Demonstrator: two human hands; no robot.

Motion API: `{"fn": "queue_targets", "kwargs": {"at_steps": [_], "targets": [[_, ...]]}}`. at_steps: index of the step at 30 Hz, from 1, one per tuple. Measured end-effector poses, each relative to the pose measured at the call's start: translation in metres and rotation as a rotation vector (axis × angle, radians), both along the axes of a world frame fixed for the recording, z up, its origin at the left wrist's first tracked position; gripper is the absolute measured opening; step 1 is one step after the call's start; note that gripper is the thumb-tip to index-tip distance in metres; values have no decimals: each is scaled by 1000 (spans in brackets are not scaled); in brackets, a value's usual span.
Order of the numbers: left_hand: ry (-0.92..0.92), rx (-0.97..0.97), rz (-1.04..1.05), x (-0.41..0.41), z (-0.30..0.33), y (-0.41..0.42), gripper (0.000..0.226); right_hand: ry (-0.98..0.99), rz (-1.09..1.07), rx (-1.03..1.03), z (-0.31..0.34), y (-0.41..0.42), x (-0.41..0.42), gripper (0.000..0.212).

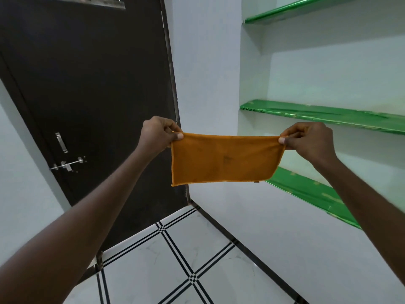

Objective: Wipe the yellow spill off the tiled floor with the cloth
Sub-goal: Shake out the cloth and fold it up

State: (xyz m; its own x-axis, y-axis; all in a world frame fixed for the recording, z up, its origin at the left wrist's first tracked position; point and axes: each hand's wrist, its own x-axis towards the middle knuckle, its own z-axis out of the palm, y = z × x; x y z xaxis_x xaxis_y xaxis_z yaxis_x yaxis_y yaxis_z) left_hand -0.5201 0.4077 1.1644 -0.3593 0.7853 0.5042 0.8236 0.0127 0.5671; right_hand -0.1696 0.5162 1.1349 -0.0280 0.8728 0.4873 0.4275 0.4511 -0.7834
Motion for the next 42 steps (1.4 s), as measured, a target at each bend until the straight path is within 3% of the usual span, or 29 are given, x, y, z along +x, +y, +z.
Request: {"fn": "queue_targets", "kwargs": {"at_steps": [13,19,25,32,38,42], "targets": [[160,66,35,27,32,17,18,-105,39,110,42,27,33,13],[183,116,7,37,41,12,29,-84,90,159,58,31,50,10],[-315,-11,-95,48,5,19,33,29,212,-126,32,59,49,8],[-590,-42,112,86,-59,56,27,35,196,-321,-34,79,26,11],[-549,-140,-90,162,-70,91,24,305,412,-564,-51,56,-20,14],[-246,-175,-145,188,-72,91,36,489,498,-709,-48,44,-21,39]]}}
